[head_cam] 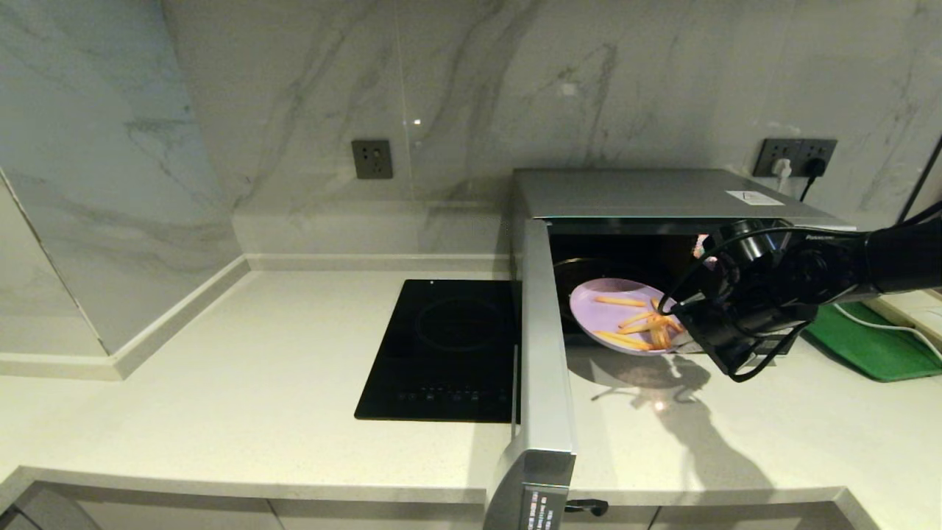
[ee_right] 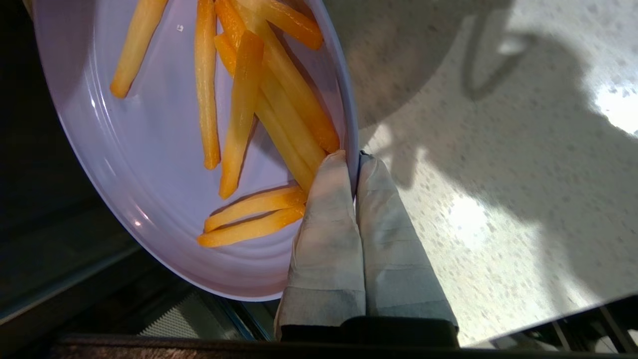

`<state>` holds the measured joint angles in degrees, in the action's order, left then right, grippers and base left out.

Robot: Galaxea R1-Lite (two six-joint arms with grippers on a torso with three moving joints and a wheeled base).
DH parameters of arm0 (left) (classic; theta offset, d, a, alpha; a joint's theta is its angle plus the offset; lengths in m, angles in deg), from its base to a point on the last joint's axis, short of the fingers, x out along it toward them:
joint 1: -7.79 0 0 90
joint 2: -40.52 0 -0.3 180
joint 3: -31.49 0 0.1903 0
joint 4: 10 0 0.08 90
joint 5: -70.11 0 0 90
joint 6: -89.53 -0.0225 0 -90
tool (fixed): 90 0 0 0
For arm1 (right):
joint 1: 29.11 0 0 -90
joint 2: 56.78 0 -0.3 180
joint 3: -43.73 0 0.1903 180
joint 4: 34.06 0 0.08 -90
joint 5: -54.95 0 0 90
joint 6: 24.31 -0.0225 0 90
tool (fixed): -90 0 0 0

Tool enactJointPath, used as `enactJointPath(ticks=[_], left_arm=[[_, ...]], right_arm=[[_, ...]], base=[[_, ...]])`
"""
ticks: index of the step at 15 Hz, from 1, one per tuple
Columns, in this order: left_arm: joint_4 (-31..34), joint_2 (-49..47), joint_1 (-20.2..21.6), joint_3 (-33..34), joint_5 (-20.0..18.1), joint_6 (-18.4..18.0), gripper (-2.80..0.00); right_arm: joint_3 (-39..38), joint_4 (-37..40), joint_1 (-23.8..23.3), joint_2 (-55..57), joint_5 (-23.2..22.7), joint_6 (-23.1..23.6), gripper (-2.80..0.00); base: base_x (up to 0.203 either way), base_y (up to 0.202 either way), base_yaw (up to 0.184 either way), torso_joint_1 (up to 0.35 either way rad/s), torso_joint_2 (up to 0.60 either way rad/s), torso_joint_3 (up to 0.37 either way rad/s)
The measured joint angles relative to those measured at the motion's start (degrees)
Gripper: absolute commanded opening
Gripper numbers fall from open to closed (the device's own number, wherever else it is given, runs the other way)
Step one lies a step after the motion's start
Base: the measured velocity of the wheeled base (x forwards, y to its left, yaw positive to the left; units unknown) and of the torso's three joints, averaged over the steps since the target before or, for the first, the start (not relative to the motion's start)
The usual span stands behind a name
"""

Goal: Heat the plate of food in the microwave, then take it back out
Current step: Put the plate in the microwave oven

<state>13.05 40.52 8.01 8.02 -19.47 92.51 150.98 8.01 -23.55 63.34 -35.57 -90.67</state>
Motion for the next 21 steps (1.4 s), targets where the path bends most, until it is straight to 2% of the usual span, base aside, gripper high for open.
enactJointPath(ticks=[8,21], left_arm=[[0.0,0.0,0.0,0.0,0.0,0.0,-2.80],[0.0,0.0,0.0,0.0,0.0,0.0,-2.80]], right_arm=[[9.9,0.1,0.0,6.7,0.3,0.2,-2.80],[19.9,0.4,-0.4,13.3,1.0,0.3,-2.80]], base=[[0.000,0.000,0.000,0.000,0.00,0.000],[0.000,0.000,0.000,0.000,0.00,0.000]])
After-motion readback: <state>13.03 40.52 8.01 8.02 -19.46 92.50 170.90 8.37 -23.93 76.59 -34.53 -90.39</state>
